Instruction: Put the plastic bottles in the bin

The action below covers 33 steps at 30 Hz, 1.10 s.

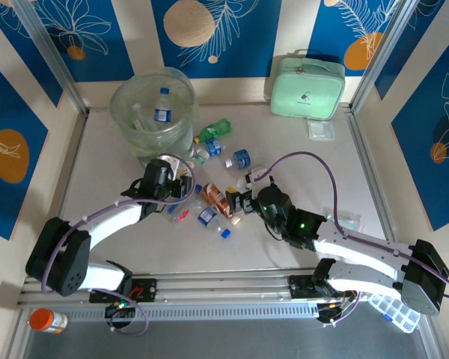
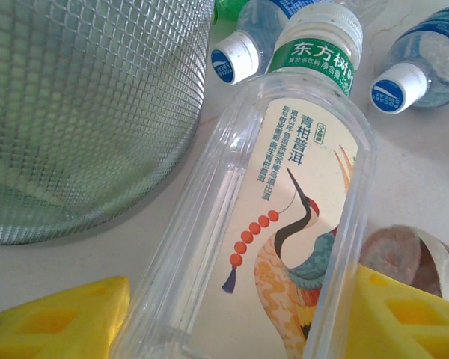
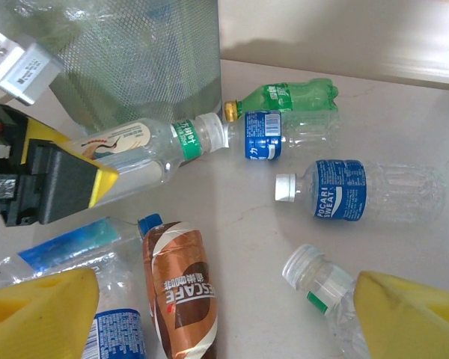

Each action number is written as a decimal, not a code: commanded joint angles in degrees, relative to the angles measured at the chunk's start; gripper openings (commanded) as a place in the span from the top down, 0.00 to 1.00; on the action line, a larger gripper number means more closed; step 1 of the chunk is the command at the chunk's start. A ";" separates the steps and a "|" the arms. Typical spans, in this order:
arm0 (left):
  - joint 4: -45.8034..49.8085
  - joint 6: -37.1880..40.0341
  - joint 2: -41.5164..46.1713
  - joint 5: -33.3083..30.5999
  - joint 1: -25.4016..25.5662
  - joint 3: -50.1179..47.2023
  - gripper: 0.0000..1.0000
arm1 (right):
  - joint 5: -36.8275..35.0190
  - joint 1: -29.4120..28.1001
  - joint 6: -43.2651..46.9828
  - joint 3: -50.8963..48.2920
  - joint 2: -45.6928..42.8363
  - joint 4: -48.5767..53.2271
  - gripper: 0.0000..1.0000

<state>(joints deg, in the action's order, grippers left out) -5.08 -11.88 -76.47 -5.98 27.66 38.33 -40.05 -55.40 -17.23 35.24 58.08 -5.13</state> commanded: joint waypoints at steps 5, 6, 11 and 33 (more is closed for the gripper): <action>1.82 -4.27 8.78 0.00 2.54 -2.78 0.46 | 4.36 3.89 -5.90 1.01 -1.51 0.84 0.10; 1.68 -5.35 10.26 0.61 2.73 -3.29 0.46 | 6.58 5.16 -7.27 0.66 -1.99 0.90 0.10; 0.23 -9.85 14.83 4.41 3.63 -5.03 0.46 | 23.76 12.15 -16.32 0.54 -3.92 1.24 0.07; -7.68 -21.84 24.06 14.53 7.24 -7.24 0.47 | 33.10 8.43 -44.73 15.63 17.65 -9.73 0.02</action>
<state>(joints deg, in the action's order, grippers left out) -10.33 -32.08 -54.02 6.48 34.33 31.00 -5.04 -45.98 -58.67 48.56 73.80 -11.68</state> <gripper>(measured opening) 0.600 0.981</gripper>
